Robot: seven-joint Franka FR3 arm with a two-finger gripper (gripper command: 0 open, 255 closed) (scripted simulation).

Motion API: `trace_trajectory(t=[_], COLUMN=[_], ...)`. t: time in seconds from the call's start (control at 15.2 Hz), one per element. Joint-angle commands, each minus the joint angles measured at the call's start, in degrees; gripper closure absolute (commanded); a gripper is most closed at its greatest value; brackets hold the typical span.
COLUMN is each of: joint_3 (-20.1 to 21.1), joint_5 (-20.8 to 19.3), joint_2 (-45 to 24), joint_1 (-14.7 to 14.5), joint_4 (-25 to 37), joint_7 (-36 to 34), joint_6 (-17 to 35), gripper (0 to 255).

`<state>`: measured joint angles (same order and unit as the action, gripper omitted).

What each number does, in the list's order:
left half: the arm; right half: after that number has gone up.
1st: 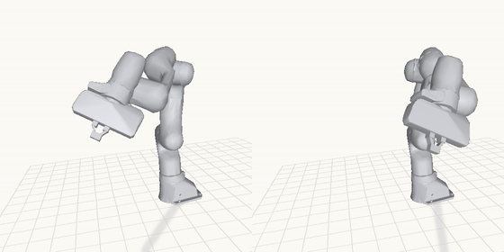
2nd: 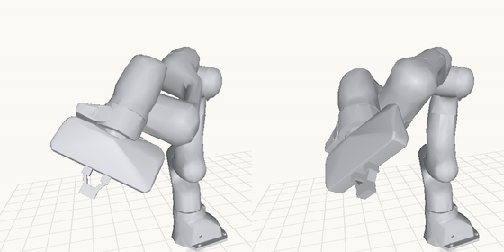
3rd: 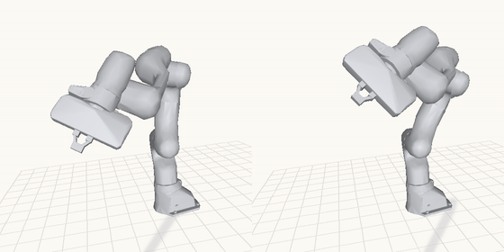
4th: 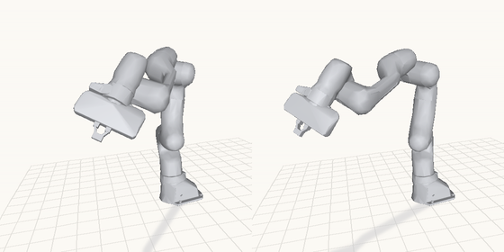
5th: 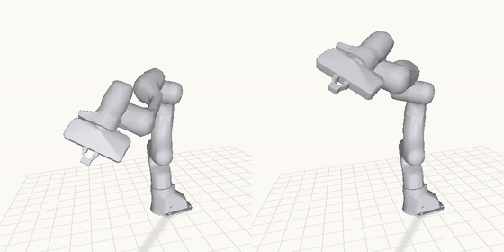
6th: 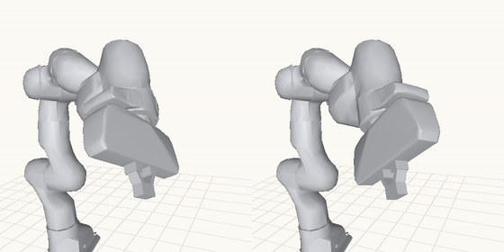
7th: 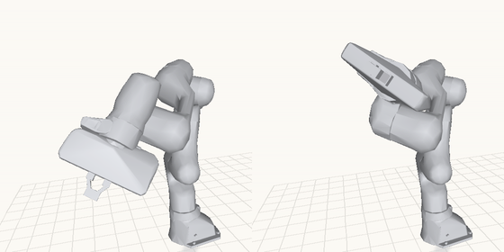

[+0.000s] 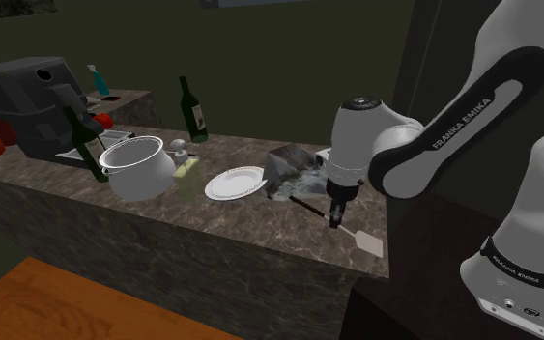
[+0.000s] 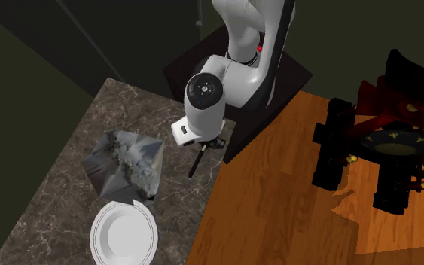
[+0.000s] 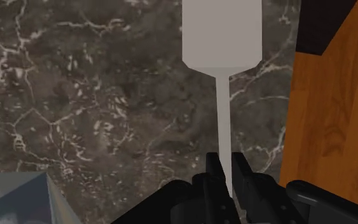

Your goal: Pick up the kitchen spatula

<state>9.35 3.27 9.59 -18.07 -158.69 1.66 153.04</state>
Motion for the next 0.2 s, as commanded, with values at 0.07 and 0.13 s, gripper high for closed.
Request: trace_trajectory(t=[0.07, 0.13], joint_3=[-0.23, -0.24], joint_5=[0.34, 0.35], joint_2=[1.83, 1.84], joint_1=[-0.08, -0.08], joint_4=[0.36, 0.35], joint_7=[0.42, 0.43], joint_6=[-2.23, -2.23], gripper=[255, 255])
